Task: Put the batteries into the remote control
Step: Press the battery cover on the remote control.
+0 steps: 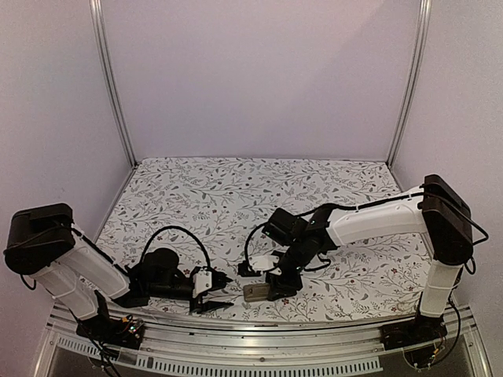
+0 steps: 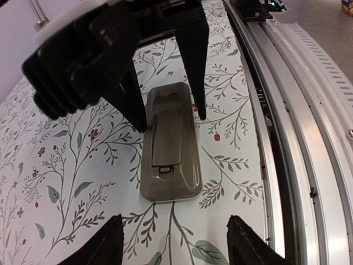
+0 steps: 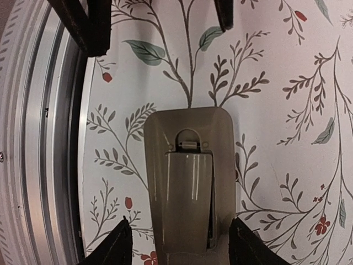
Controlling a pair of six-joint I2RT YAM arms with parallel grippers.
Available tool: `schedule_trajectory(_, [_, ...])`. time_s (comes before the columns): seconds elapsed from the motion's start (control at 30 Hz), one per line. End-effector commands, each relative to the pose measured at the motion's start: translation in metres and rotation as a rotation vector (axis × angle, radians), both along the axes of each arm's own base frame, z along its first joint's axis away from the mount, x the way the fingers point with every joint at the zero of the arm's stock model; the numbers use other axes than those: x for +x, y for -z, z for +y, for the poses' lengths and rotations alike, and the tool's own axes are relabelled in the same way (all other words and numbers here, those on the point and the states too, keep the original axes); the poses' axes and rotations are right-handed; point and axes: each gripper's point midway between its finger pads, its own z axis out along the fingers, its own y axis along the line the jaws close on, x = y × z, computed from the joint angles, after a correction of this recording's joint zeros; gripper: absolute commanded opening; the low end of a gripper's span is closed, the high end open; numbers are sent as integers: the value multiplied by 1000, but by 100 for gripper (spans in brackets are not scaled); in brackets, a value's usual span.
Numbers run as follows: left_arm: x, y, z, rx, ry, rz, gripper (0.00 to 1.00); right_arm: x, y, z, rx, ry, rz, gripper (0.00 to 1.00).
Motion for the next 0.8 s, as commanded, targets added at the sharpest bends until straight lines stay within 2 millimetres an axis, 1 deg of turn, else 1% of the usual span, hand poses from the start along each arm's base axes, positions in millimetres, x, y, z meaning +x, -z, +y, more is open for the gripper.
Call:
schedule_trajectory(0.0, [0, -3, -2, -10, 9, -3, 64, 5, 0, 6, 5, 24, 0, 54])
schedule_trajectory(0.07, [0, -4, -2, -14, 10, -6, 64, 5, 1, 6, 6, 25, 4, 50])
schedule_trajectory(0.23, [0, -6, -5, -22, 19, -11, 64, -2, 5, 6, -6, 13, 20, 46])
schedule_trajectory(0.37, [0, -5, -8, -23, 28, -6, 64, -12, 1, 9, 12, -19, 22, 44])
schedule_trajectory(0.4, [0, -5, -9, -25, 30, -5, 64, -13, -1, 9, 19, -21, 21, 41])
schedule_trajectory(0.47, [0, -4, -9, -24, 34, -5, 64, -15, -3, 10, 32, -17, 20, 36])
schedule_trajectory(0.67, [2, -4, -15, -24, 43, -15, 64, -16, -4, 8, 36, -4, 16, 27])
schedule_trajectory(0.77, [2, -3, -17, -22, 51, -18, 64, -16, -5, 4, 29, 0, 9, 27])
